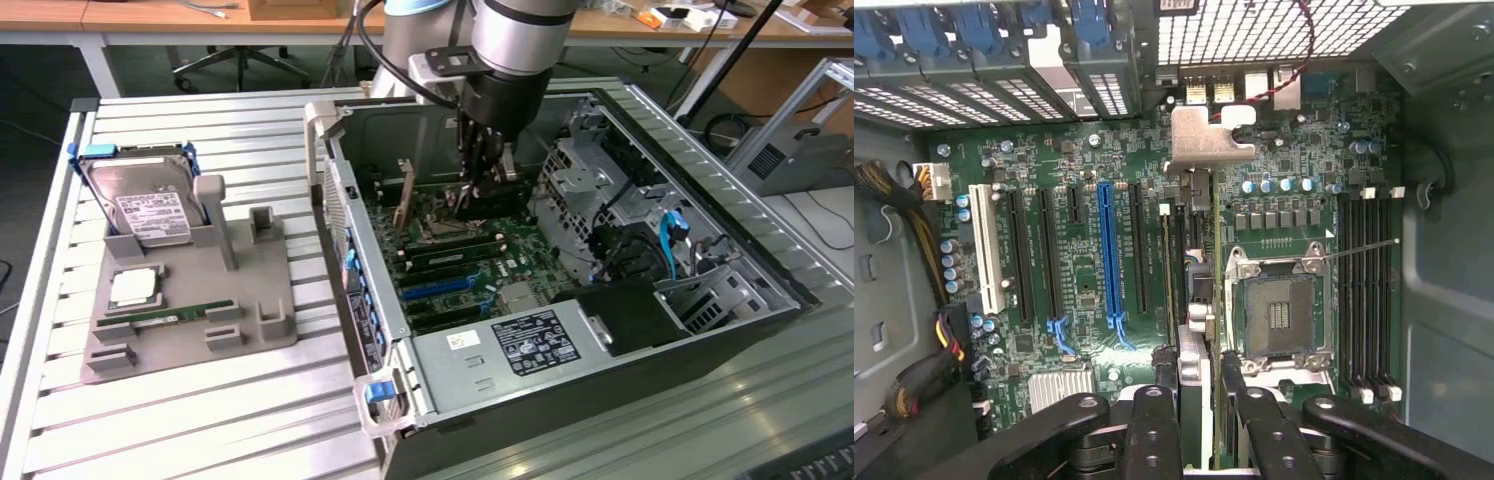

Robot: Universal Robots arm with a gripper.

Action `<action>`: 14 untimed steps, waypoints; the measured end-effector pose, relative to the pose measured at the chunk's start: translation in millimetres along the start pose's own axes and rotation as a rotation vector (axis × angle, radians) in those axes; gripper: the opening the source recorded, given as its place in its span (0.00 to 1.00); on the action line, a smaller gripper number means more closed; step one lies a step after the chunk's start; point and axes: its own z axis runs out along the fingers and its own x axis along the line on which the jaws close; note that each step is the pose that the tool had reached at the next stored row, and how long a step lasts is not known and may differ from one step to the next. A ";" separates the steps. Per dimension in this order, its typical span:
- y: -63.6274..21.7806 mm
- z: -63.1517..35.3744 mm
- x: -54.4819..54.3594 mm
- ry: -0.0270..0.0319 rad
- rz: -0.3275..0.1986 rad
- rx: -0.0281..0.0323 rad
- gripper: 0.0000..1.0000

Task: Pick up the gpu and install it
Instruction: 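Insert the gpu into the slot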

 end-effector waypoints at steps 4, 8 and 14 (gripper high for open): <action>0.0 1.0 0.2 -0.0001 0.000 0.0000 0.27; 0.1 2.1 0.4 0.0000 0.000 0.0000 0.27; 0.1 3.4 0.6 0.0000 0.000 0.0000 0.27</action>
